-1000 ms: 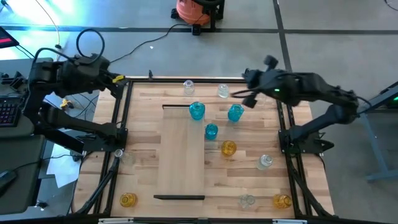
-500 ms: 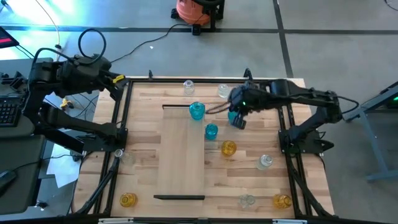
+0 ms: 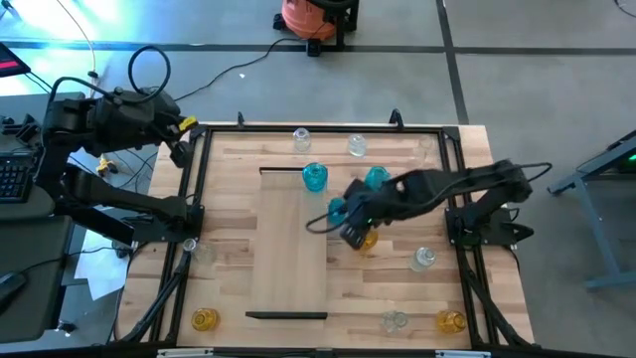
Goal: Sort vases onto shelf
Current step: Put the top yellow vase on the shelf
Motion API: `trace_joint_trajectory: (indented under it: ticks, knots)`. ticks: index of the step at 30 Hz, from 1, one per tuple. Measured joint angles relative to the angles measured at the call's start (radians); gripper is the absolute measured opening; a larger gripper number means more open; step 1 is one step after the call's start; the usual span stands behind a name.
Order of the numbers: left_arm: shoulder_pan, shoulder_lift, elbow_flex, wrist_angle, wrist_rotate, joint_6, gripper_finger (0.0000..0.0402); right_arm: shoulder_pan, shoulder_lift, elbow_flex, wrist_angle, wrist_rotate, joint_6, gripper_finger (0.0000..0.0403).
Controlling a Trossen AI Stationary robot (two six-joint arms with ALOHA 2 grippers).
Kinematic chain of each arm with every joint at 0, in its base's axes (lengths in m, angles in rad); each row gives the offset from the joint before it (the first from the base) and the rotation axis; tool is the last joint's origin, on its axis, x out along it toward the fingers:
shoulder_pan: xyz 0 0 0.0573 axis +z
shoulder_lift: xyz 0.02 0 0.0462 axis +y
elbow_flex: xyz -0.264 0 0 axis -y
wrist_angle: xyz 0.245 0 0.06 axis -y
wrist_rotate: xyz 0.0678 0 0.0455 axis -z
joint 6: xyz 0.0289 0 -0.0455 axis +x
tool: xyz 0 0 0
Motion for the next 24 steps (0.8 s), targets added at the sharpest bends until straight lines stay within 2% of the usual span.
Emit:
trace_joint_trajectory:
  ticks: [4,8,13,19,24]
  knots:
    - [0.0,-0.005,0.0,0.0,0.0,0.089,0.0003,0.038,0.051,0.0,0.034,0.001,0.096,0.0202]
    - [0.0,-0.012,0.0,0.0,0.0,0.147,0.0003,0.081,0.095,0.0,0.049,0.0,0.163,0.0222]
    - [0.0,-0.019,0.0,0.0,0.0,0.179,0.0004,0.135,0.142,0.0,0.004,-0.004,0.218,0.0224]
    - [0.0,-0.025,0.0,0.0,0.0,0.191,0.0003,0.156,0.183,0.0,-0.046,-0.084,0.223,0.0224]
    - [0.0,-0.03,0.0,0.0,0.0,0.19,0.0004,0.145,0.198,0.0,-0.147,-0.064,0.182,0.0224]
